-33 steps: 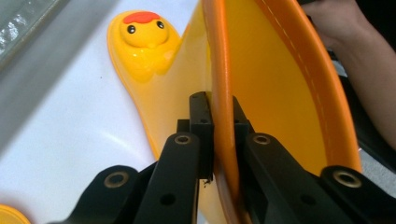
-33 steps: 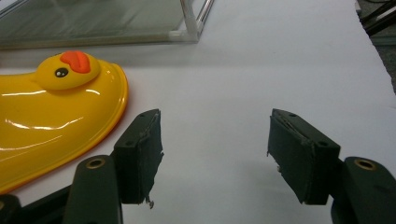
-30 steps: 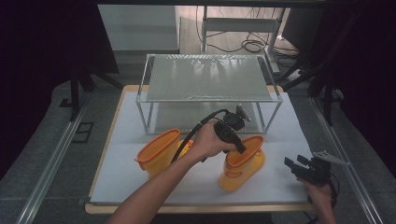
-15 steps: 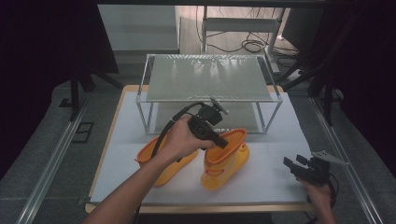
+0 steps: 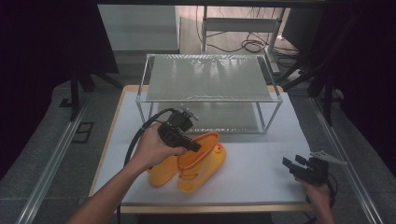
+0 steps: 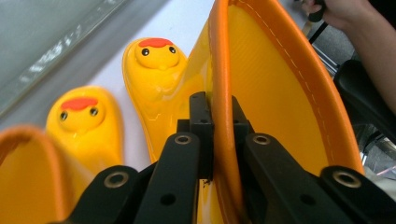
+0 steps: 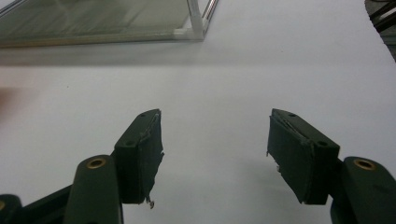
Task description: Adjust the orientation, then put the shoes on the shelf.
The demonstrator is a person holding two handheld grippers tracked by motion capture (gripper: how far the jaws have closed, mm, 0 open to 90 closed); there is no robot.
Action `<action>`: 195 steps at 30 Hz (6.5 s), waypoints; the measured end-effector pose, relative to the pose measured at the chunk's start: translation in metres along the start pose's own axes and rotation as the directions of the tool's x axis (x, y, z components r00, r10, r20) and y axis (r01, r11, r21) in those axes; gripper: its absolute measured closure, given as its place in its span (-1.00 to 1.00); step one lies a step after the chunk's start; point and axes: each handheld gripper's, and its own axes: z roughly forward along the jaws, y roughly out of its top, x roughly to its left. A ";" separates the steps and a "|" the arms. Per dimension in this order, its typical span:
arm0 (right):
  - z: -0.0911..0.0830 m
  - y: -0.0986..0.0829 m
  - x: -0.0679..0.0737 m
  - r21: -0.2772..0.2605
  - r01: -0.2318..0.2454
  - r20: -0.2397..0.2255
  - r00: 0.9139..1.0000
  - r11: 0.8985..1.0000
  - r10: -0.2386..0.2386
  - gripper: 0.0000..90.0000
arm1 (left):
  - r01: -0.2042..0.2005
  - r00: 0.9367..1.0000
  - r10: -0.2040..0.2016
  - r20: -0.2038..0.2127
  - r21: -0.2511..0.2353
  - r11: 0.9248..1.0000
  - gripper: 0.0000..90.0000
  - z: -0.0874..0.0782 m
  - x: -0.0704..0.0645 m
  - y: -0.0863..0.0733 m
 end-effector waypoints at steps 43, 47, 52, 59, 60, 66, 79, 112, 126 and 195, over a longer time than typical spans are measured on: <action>0.003 -0.002 0.000 0.015 0.008 0.004 1.000 1.000 -0.008 -0.22 | -0.039 0.998 0.040 -0.056 0.020 0.999 0.92 0.011 0.024 -0.035; 0.003 -0.002 0.001 0.019 0.010 0.003 1.000 1.000 -0.011 -0.22 | -0.040 0.998 0.041 -0.055 0.004 0.999 0.82 0.007 0.022 -0.035; 0.003 -0.002 0.001 0.018 0.007 0.003 1.000 1.000 -0.007 -0.22 | -0.047 0.998 0.046 -0.043 -0.022 0.999 0.75 -0.003 0.020 -0.032; 0.001 -0.001 0.000 0.015 0.006 0.005 1.000 1.000 -0.006 -0.22 | -0.046 0.998 0.045 -0.037 -0.028 0.999 0.33 -0.008 0.014 -0.027; 0.001 -0.001 0.000 0.013 0.001 0.005 1.000 1.000 -0.001 -0.22 | -0.053 0.998 0.052 -0.029 -0.032 0.998 0.29 -0.012 0.013 -0.025; 0.001 -0.001 -0.001 0.017 0.005 0.008 1.000 1.000 -0.006 -0.23 | -0.040 0.999 0.038 -0.026 -0.063 0.997 0.12 -0.027 0.013 -0.023; 0.002 -0.001 0.000 0.012 0.004 0.006 1.000 1.000 -0.004 -0.23 | -0.006 1.000 0.004 -0.018 -0.081 0.997 -0.04 -0.044 0.022 -0.031; 0.002 -0.002 -0.001 0.027 0.001 0.014 1.000 1.000 -0.001 -0.23 | 0.059 0.998 -0.059 0.008 0.026 0.998 -0.27 -0.022 0.038 -0.043; 0.002 -0.002 -0.001 0.025 -0.002 0.013 1.000 1.000 0.001 -0.23 | 0.072 0.996 -0.068 -0.065 0.055 0.996 0.24 -0.003 0.034 -0.041; -0.006 -0.001 -0.015 -0.005 -0.049 0.031 0.998 0.999 0.049 -0.22 | -0.017 0.993 0.033 0.113 -0.144 0.989 0.82 -0.092 -0.019 0.106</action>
